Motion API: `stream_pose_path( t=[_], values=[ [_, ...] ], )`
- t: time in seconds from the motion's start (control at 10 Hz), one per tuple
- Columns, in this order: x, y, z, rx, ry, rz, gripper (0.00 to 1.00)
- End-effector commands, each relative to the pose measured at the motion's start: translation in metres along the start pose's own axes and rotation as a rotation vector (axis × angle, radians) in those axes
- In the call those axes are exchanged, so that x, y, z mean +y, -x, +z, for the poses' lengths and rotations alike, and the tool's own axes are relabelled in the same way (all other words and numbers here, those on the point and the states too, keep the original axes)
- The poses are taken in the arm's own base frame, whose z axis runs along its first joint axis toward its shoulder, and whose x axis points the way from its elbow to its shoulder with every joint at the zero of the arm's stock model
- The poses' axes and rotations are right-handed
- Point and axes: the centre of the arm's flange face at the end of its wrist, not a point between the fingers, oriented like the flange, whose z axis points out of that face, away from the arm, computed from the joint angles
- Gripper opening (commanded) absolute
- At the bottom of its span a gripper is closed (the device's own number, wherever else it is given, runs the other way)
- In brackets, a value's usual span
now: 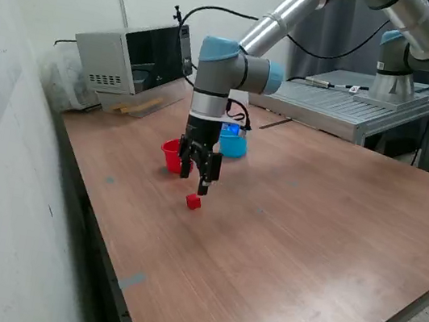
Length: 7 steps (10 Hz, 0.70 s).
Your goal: Place red objects in the red bin, and blue objects in the blue bin.
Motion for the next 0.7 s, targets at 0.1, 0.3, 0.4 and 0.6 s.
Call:
stream_pose_path(
  t=[0.1, 0.3, 0.4, 0.6],
  values=[
    [-0.0045, 0.0126, 0.0244, -0.006, -0.02, 0.015, 1.0],
    [-0.0011, 0.0141, 0.0253, -0.007, -0.012, 0.016, 1.0],
    [-0.0021, 0.0128, 0.0276, -0.006, -0.015, 0.015, 1.0],
    [-0.0037, 0.0128, 0.0305, -0.006, -0.02, 0.015, 0.0]
  ],
)
